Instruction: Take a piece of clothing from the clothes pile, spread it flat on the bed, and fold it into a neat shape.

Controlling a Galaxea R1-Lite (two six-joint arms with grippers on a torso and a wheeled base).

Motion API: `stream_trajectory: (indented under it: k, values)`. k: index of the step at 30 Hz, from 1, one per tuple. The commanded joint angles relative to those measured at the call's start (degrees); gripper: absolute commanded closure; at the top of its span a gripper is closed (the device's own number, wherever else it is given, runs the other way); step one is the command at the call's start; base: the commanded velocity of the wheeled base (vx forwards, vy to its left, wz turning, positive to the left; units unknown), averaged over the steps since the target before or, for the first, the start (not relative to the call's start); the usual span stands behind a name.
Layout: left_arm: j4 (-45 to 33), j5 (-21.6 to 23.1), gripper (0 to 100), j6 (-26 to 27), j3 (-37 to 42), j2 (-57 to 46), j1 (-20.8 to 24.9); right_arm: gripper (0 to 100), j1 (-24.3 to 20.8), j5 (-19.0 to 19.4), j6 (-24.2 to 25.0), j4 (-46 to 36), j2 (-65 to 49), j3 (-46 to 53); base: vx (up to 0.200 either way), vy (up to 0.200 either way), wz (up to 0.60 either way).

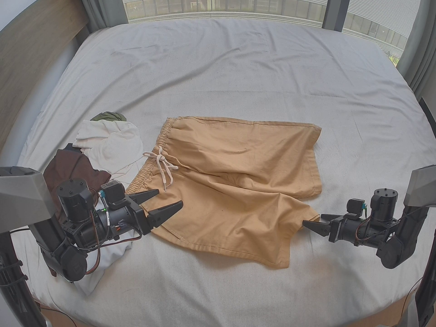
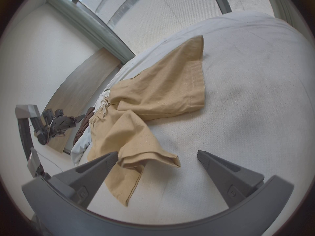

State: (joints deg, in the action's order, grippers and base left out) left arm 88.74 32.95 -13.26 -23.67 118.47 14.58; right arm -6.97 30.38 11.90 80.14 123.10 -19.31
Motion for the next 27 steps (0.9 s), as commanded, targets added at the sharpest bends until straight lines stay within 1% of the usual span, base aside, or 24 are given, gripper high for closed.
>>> stream_trajectory:
  k: [1,4,5,6,10,11,12,14,16,19,27]
  values:
    - [0.03,0.01,0,-0.01,0.03,0.01,0.01,0,1.44,1.26,-1.97,1.33,-1.55,2.26,0.0,0.0,0.0]
    - [0.03,0.01,0,-0.01,0.03,0.18,0.1,0,2.75,2.76,-5.04,2.3,-1.37,3.58,0.0,0.0,0.0]
    - [0.03,0.01,0,-0.01,0.03,0.18,0.1,0,2.75,2.76,-5.04,2.3,-1.37,3.58,0.0,0.0,0.0]
    - [0.03,0.01,0,0.08,0.03,0.18,0.19,0,3.55,3.37,-6.8,2.3,-0.93,4.02,0.0,0.0,0.0]
    - [0.03,0.01,0,0.08,0.12,0.1,0.19,0,5.3,3.9,-12.25,3.0,3.02,3.14,0.0,0.0,0.0]
    - [0.03,0.01,0,0.08,0.12,0.1,0.19,0,5.3,3.99,-12.43,3.18,3.2,3.14,0.0,0.0,0.0]
    - [0.03,0.01,0,0.08,0.12,0.18,0.19,0,5.39,4.78,-13.57,5.73,5.66,2.79,0.0,0.0,0.0]
    - [0.03,0.01,0,0.08,0.12,0.27,0.19,0,5.22,5.3,-13.83,8.54,8.38,2.43,0.0,0.0,0.0]
    - [0.03,0.01,0,0.08,0.12,0.27,0.19,0,4.78,5.74,-14.01,8.19,9.35,1.73,0.0,0.0,0.0]
    - [0.03,-0.08,0,0.08,0.21,0.27,0.19,0,4.51,7.5,-14.01,8.28,9.0,1.29,0.0,0.0,0.0]
    - [0.03,-0.08,0,0.08,0.21,0.27,0.19,0,3.81,7.68,-13.74,8.45,9.35,-1.17,0.0,0.0,0.0]
